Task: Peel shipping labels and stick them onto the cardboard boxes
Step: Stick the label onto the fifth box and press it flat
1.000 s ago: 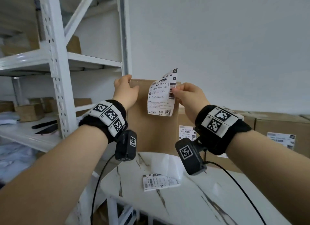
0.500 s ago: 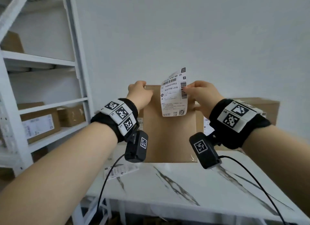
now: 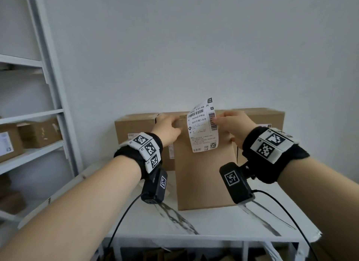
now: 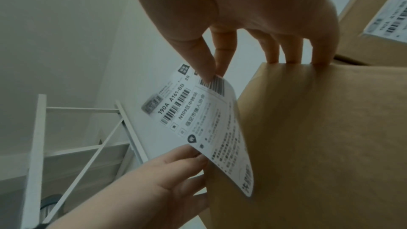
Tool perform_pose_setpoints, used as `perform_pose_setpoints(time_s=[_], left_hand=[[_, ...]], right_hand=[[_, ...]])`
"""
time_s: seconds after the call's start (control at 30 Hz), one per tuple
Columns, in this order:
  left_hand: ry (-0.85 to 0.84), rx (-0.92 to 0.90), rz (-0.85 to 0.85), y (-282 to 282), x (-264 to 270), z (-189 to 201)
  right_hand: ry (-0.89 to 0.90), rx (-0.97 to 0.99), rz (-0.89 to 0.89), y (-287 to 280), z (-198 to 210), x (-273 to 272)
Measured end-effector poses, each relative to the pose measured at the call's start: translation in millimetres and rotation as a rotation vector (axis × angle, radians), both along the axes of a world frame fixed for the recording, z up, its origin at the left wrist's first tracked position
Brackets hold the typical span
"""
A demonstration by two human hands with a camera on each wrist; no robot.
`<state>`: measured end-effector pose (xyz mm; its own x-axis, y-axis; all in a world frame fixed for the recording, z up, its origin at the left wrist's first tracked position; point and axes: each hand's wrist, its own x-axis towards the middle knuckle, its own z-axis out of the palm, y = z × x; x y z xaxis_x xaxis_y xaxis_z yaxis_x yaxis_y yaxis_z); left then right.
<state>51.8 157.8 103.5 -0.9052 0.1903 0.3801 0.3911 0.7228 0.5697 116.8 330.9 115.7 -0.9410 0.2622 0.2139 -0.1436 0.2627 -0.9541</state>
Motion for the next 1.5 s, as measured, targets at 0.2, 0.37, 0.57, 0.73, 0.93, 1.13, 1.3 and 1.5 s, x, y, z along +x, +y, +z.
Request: perform_pose_setpoints(time_s=[0.2,0.37,0.57,0.73,0.93,1.13,1.3,1.5], left_hand=[[0.054,-0.275,-0.016,-3,-8,-5],[0.036,-0.259,-0.023,-1,-12,-9],[0.027,-0.23,-0.03,0,-10,-12],[0.036,-0.23,-0.04,0,-8,-11],[0.004,-0.225,-0.058,0,-4,-9],[-0.023,-0.197,-0.087,-3,-6,-10],[-0.079,-0.093,-0.107,0,-7,-8],[-0.182,0.197,-0.133,6,-4,-7]], right_hand=[[-0.108,0.084,-0.049,9,-13,-8],[-0.215,-0.102,-0.041,14,-26,-14],[-0.063,-0.057,-0.183,22,-20,-15],[-0.174,-0.009,-0.097,17,-32,-9],[-0.21,-0.039,-0.058,3,-51,-14],[-0.192,0.083,-0.114,2,-61,-21],[-0.195,0.122,-0.143,4,-69,-32],[-0.208,0.103,-0.164,7,-76,-41]])
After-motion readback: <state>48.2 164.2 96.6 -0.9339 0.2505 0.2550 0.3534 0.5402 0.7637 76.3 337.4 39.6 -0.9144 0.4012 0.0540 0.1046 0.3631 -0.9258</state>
